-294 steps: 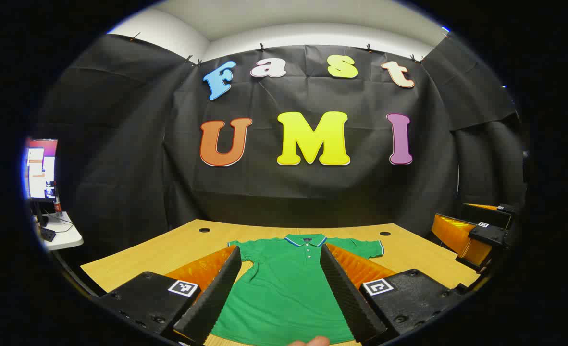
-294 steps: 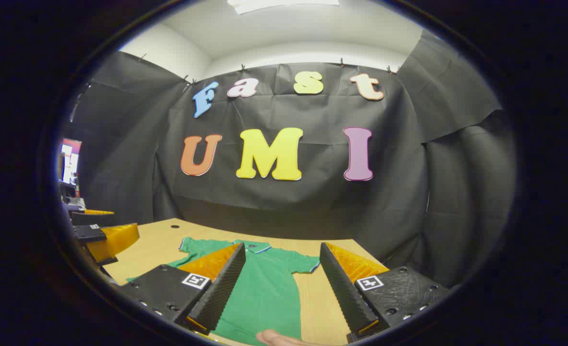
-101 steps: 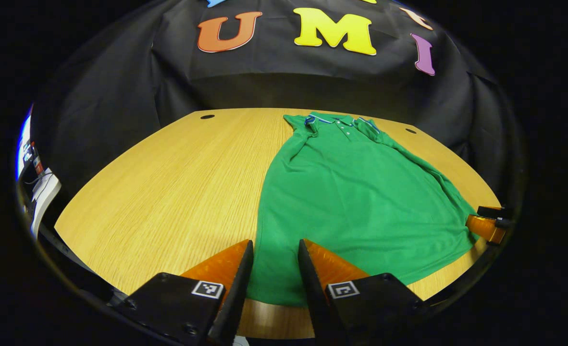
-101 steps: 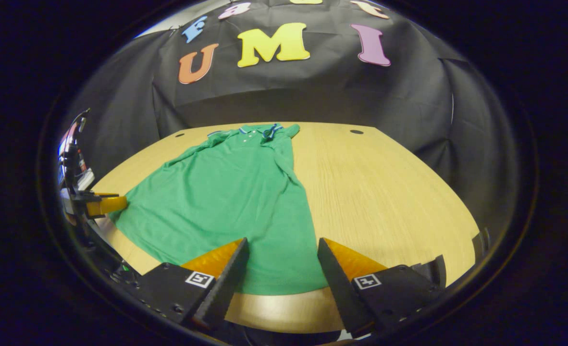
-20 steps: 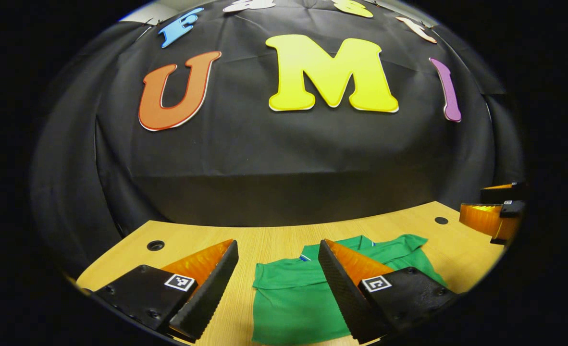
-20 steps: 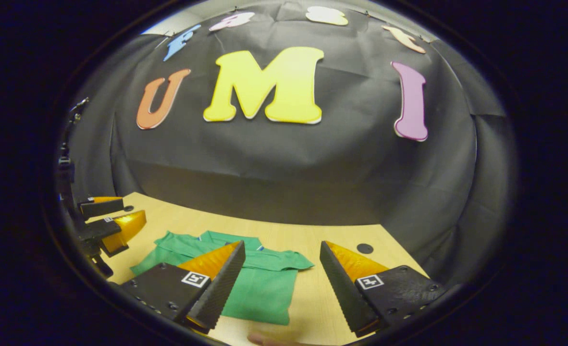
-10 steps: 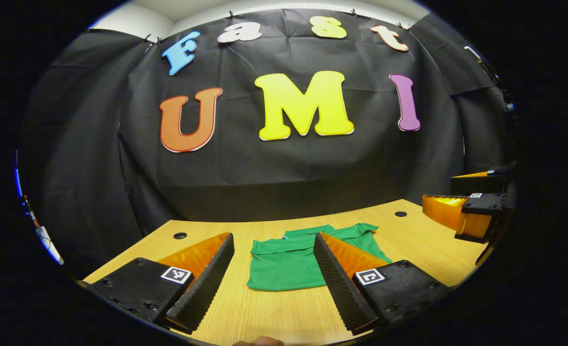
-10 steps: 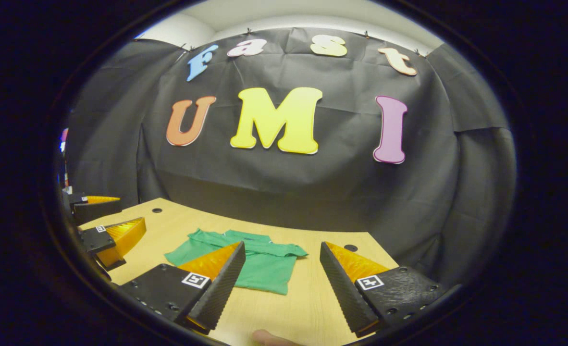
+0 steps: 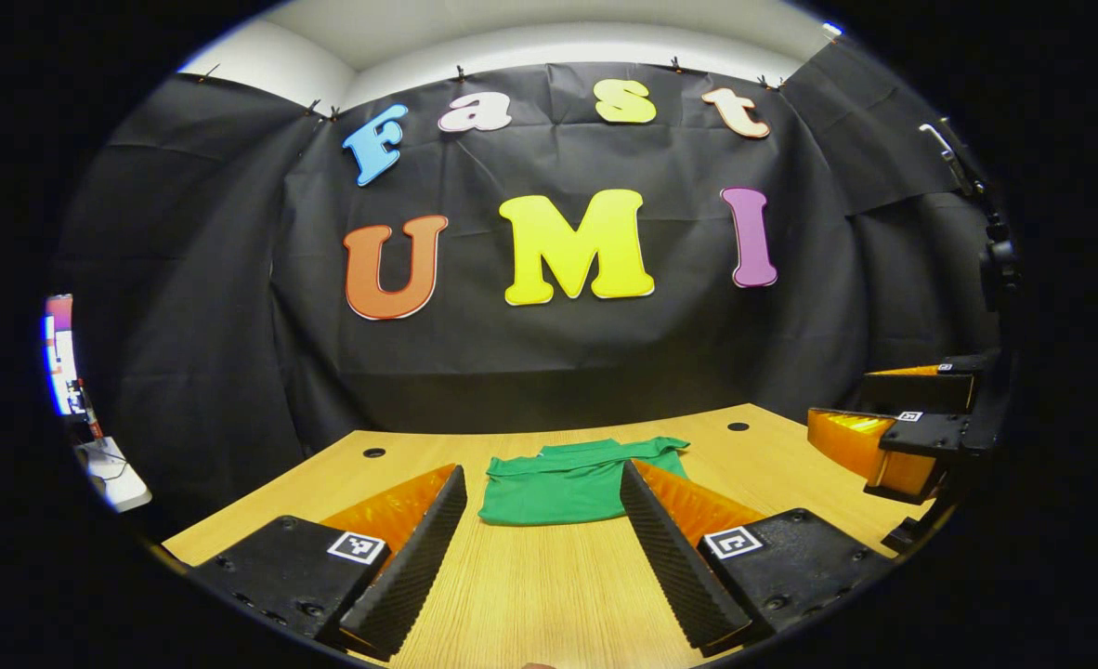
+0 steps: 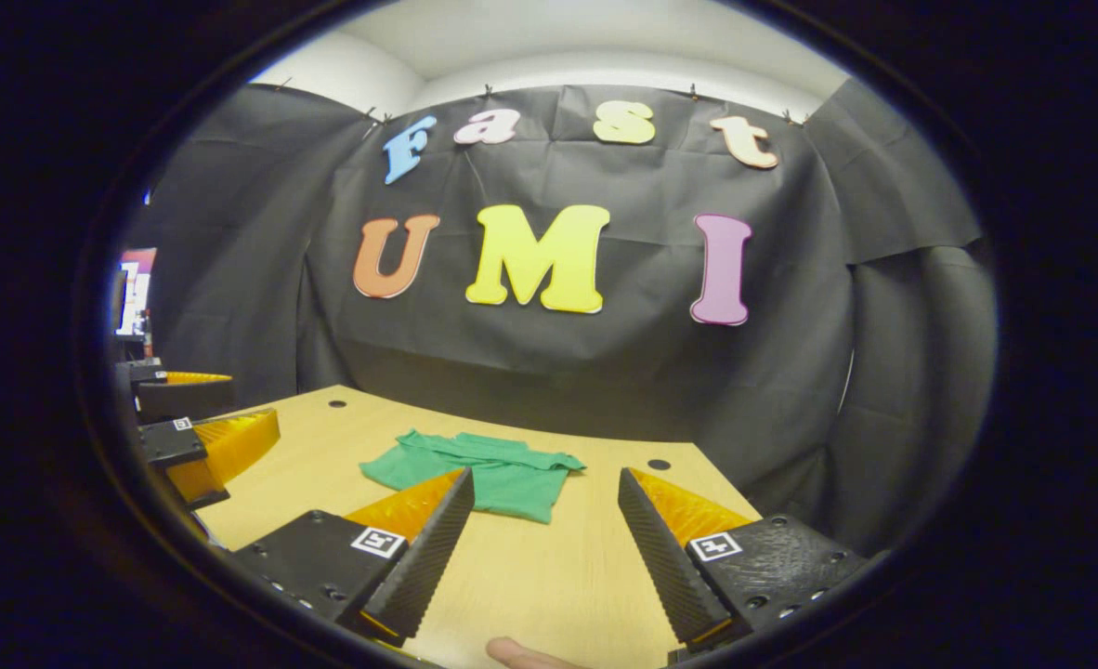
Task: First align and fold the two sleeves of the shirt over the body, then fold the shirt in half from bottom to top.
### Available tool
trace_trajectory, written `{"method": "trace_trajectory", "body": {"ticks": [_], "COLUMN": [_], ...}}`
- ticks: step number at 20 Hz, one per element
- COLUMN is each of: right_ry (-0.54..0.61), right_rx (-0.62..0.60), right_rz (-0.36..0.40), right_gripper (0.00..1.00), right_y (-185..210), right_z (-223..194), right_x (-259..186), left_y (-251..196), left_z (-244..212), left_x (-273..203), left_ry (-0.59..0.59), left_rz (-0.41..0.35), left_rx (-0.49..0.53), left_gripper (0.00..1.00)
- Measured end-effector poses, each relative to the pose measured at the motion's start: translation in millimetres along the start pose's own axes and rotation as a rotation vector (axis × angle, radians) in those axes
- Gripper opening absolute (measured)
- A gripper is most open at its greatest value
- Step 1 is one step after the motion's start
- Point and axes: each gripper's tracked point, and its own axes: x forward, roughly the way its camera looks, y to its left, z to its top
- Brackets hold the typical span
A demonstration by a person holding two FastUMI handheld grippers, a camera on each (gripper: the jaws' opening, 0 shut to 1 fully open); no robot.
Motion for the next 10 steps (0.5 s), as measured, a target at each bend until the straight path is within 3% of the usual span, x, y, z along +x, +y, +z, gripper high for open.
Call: {"method": "trace_trajectory", "body": {"ticks": [4,7,10], "right_ry": [-0.022,-0.03,-0.026], "right_rx": [-0.006,0.025,0.028], "right_rz": [-0.029,0.034,0.047], "right_gripper": [0.95,0.98,0.97], "right_y": [-15.7,-1.7,-1.7], "right_z": [1.2,-3.1,-8.1], "right_x": [-8.5,-7.7,-5.8], "left_y": [-3.4,-4.3,11.0], "left_z": [3.1,-5.7,-20.8], "left_x": [-13.6,-7.9,-3.3], "left_ry": [-0.035,-0.039,-0.011], "left_rz": [-0.013,-0.033,0.005], "left_rx": [-0.021,-0.038,-0.062], "left_gripper": [1.0,1.0,1.0]}}
